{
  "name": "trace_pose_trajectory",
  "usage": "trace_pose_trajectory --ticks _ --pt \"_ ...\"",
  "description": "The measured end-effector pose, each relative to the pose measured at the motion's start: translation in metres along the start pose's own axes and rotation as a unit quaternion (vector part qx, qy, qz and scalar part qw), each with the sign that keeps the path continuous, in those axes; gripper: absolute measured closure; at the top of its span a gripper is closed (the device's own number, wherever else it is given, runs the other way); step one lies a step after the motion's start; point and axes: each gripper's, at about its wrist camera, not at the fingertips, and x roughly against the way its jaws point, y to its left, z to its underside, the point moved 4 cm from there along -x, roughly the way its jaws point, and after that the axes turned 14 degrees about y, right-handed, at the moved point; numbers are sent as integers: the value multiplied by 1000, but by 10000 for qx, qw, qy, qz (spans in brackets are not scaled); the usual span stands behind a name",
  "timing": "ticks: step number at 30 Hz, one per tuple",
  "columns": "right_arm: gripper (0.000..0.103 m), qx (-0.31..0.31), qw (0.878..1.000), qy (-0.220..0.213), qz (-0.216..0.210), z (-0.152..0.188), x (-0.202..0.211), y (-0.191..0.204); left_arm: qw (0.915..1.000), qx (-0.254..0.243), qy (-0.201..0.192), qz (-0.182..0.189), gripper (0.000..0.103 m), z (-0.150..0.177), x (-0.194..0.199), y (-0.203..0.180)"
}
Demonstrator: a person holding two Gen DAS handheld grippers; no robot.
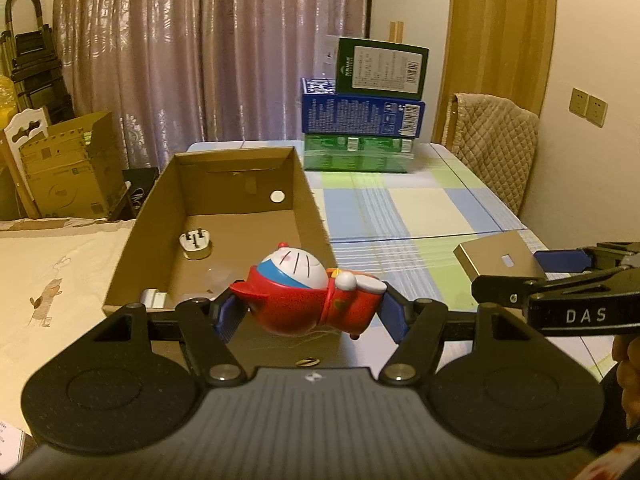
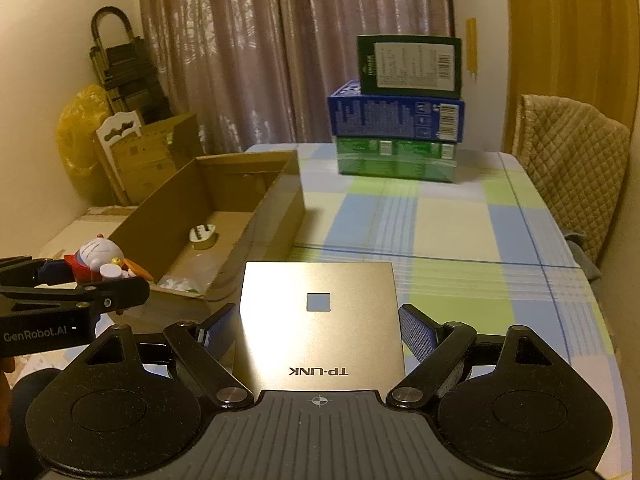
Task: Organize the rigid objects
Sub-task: 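Carry the Doraemon figure and TP-Link panel over the cardboard box with both tools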
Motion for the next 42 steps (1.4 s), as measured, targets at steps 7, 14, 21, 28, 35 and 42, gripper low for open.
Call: trace_pose_trajectory --ticks 7,14,21,28,35,42 --pt "21 138 9999 10 -85 -5 -6 14 9999 93 11 -90 38 -1 2 14" --pt "21 279 9995 40 -139 -10 -15 33 9997 188 -5 -164 38 -3 5 33" --pt "21 358 9991 74 -213 -20 -26 49 9992 268 -38 -308 38 -9 7 56" --pt "21 482 9984 83 -301 -29 -36 64 9986 313 -60 -413 38 -17 5 75" --pt "21 559 9977 104 -359 -39 -48 77 9985 322 -18 -441 38 -23 -3 91" --pt "21 602 9973 133 -401 -52 -64 87 9985 222 63 -491 38 -33 -15 107"
